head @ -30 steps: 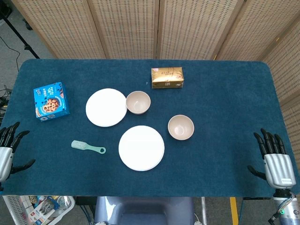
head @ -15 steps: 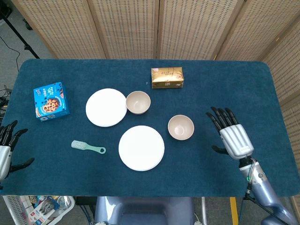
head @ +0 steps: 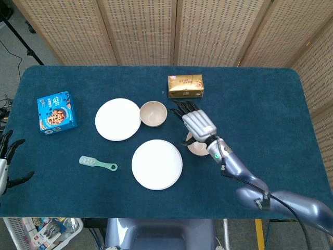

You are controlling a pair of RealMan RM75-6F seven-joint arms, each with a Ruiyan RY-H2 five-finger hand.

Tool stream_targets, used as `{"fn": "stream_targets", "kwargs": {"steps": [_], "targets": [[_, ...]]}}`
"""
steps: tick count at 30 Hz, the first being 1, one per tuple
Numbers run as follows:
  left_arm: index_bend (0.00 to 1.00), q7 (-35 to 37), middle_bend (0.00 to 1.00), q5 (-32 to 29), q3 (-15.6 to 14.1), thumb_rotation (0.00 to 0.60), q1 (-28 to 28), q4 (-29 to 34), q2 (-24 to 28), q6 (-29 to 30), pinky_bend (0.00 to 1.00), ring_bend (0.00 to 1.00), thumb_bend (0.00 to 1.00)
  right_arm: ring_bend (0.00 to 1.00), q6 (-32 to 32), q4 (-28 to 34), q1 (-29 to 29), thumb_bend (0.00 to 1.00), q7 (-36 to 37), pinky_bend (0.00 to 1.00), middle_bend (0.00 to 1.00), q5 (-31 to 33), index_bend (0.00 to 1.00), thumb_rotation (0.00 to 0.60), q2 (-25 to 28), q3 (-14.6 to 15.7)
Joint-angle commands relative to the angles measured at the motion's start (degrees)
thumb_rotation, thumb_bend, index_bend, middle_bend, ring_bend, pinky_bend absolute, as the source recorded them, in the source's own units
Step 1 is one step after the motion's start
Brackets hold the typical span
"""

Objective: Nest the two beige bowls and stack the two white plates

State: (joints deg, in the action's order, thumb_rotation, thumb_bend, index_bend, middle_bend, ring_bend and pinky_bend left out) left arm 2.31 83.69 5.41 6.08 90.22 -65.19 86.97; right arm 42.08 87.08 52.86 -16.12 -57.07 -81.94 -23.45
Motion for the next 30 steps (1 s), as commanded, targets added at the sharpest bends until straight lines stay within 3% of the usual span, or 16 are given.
{"fn": "stream_targets", "kwargs": {"steps": [1,8,15,22,30], "targets": [[0.2,-0.12,0.0,-0.67,0.29,0.6,0.11,-0.27,-0.15,-0.38,0.0,0.0,0.02,0.0,-1.88,-8.92,7.76,0.0,-3.34,0.0,0.0,8.12,0.16,0.6,-7.77,-1.54],[0.2,-0.13,0.0,-2.14,1.14,0.6,0.15,-0.55,-0.19,-0.52,0.0,0.0,0.02,0.0,-2.55,-21.01,15.37,0.0,-8.28,0.0,0.0,16.03,0.21,0.6,-16.09,0.15],[0.2,0.03,0.0,-3.7,1.74,0.6,0.42,-1.22,-0.28,-1.52,0.0,0.0,0.02,0.0,-4.02,-27.0,17.88,0.01,-8.11,0.0,0.0,17.26,0.28,0.6,-19.98,1.43],[0.2,0.01,0.0,-5.01,2.23,0.6,0.8,-2.05,-0.66,-2.55,0.0,0.0,0.02,0.0,-4.85,-37.96,19.51,0.09,-5.37,0.0,0.0,14.13,0.35,0.6,-25.46,2.4],[0.2,0.11,0.0,-5.95,2.7,0.6,1.02,-2.51,-0.79,-3.08,0.0,0.0,0.02,0.0,-8.01,-46.63,19.07,0.3,-1.12,0.0,0.0,11.07,0.42,0.6,-28.44,3.21]]}}
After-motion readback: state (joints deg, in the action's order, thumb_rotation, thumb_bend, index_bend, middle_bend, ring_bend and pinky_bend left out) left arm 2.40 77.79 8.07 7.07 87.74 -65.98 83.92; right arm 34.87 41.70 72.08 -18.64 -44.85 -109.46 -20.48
